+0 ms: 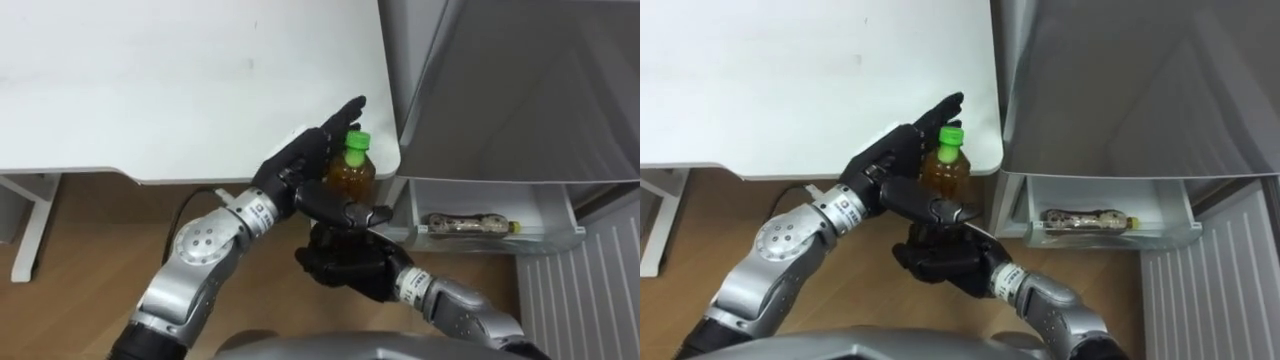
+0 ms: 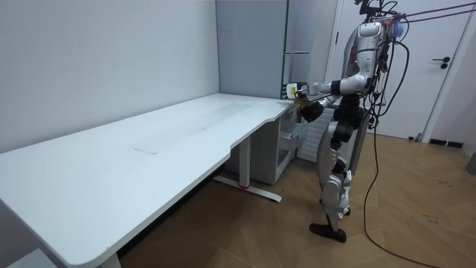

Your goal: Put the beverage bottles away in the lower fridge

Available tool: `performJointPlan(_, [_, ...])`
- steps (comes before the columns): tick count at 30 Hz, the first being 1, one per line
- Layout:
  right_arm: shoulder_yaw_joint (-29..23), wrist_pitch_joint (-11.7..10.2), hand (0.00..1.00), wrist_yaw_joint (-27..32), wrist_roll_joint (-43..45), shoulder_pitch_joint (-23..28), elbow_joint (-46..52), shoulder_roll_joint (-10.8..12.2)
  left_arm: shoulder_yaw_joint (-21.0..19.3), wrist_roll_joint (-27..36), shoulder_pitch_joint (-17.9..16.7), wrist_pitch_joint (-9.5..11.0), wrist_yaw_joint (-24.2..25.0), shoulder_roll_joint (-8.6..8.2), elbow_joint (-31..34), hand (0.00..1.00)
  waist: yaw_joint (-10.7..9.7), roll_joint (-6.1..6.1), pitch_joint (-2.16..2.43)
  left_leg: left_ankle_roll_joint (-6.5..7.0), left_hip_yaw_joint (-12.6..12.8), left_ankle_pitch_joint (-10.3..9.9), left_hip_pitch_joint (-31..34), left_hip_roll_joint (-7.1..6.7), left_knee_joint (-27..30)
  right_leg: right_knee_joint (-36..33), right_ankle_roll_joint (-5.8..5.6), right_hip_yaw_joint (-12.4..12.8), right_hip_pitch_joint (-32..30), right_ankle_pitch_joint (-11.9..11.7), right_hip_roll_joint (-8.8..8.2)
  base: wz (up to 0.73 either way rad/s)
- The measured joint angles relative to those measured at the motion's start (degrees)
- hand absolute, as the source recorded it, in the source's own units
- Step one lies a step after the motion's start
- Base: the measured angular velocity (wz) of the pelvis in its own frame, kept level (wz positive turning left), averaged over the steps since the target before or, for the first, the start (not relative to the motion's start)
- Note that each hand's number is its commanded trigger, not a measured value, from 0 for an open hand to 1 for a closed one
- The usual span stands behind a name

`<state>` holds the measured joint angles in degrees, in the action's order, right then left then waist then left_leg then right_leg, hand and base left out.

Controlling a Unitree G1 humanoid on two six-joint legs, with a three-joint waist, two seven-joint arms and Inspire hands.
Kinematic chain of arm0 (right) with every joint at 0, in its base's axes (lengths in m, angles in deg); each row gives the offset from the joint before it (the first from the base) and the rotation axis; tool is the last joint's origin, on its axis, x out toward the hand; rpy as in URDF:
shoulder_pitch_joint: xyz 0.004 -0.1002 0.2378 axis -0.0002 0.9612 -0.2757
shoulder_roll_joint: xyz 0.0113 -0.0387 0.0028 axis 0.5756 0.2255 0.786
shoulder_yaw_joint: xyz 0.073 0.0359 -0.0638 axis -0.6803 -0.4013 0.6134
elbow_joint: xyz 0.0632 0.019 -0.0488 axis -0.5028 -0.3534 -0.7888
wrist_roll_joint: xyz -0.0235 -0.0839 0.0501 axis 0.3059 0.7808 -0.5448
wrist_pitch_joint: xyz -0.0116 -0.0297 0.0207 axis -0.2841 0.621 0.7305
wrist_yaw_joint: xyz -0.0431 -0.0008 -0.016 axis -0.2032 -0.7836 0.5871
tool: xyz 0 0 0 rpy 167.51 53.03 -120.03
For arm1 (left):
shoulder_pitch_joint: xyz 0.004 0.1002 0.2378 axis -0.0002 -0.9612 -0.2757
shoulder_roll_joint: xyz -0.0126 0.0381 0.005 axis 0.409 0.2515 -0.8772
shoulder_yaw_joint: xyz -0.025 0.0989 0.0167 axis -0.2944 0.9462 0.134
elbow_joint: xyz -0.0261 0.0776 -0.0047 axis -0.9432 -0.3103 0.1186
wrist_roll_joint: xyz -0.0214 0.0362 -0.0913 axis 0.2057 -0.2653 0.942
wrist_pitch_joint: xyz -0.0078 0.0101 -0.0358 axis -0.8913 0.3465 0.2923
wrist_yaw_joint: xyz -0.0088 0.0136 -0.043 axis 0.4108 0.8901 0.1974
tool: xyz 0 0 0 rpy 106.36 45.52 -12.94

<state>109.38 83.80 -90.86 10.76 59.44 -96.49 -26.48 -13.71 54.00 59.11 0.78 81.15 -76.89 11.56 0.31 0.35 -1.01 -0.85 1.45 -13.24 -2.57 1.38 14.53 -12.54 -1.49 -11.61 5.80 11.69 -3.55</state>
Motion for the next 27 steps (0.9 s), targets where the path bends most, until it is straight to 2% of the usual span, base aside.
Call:
performJointPlan(3, [-0.1, 0.0, 1.0, 0.0, -0.1, 0.0, 0.0, -0.1, -0.4, 2.3, 0.7, 0.0, -0.1, -0.26, 0.7, 0.0, 0.0, 0.02, 0.0, 0.0, -0.1, 0.0, 0.1, 0.0, 0.3, 0.0, 0.0, -0.1, -0.1, 0.0, 0.0, 0.0])
performJointPlan(9, [-0.4, 0.6, 1.0, -0.1, 0.3, 0.0, 0.0, -0.2, -1.8, 4.5, 1.1, 0.5, 0.0, -1.56, 8.7, 0.0, 0.3, -0.08, 0.05, 0.0, 0.0, 0.0, -0.1, -0.01, 0.5, 0.0, 0.0, -0.1, 0.0, 0.0, -0.05, 0.0])
performJointPlan(12, [-0.3, 0.7, 1.0, 0.0, 0.3, 0.0, -0.7, -0.1, -2.3, 6.1, 1.2, 1.9, 0.1, -1.82, 12.1, 0.0, 0.5, -0.15, 0.05, 0.0, 0.1, 0.0, -0.3, 0.01, 0.4, -0.1, 0.0, -0.1, 0.1, 0.0, -0.06, 0.0])
performJointPlan(15, [-0.4, 0.8, 1.0, 0.3, 0.2, 0.4, -2.2, -0.3, -3.1, 9.7, 1.4, 2.1, 0.2, -1.83, 14.7, 0.0, 1.6, -0.23, 0.07, 0.0, 0.3, 0.0, -0.5, 0.03, 0.3, -0.1, 0.0, 0.1, 0.2, 0.0, -0.05, -0.03])
performJointPlan(19, [-0.4, 1.2, 1.0, 0.5, 0.3, 1.1, -2.8, -0.7, -5.2, 11.1, 1.4, 2.6, -0.2, -1.84, 19.7, 0.0, 1.8, -0.26, 0.11, 0.0, 0.0, 0.0, -0.4, 0.02, 0.1, -0.1, 0.0, -0.1, 0.2, 0.0, -0.04, 0.0])
performJointPlan(22, [-0.4, 1.2, 1.0, 0.8, 0.4, 1.1, -2.8, -0.9, -6.7, 11.2, 1.4, 3.9, -1.4, -1.87, 21.4, 0.0, 2.1, -0.28, 0.1, -0.02, 0.0, 0.0, -1.0, 0.02, 0.3, 0.0, 0.0, -0.1, 0.8, 0.0, -0.05, 0.0])
performJointPlan(27, [-1.0, 1.2, 1.0, 2.0, 0.4, 1.2, -2.8, -1.0, -9.0, 11.3, 1.7, 4.7, -2.8, -2.01, 21.7, 0.0, 2.1, -0.31, 0.09, -0.02, 0.0, 0.0, -1.4, -0.01, 0.3, 0.2, -0.01, -0.3, 1.3, 0.0, -0.05, 0.0])
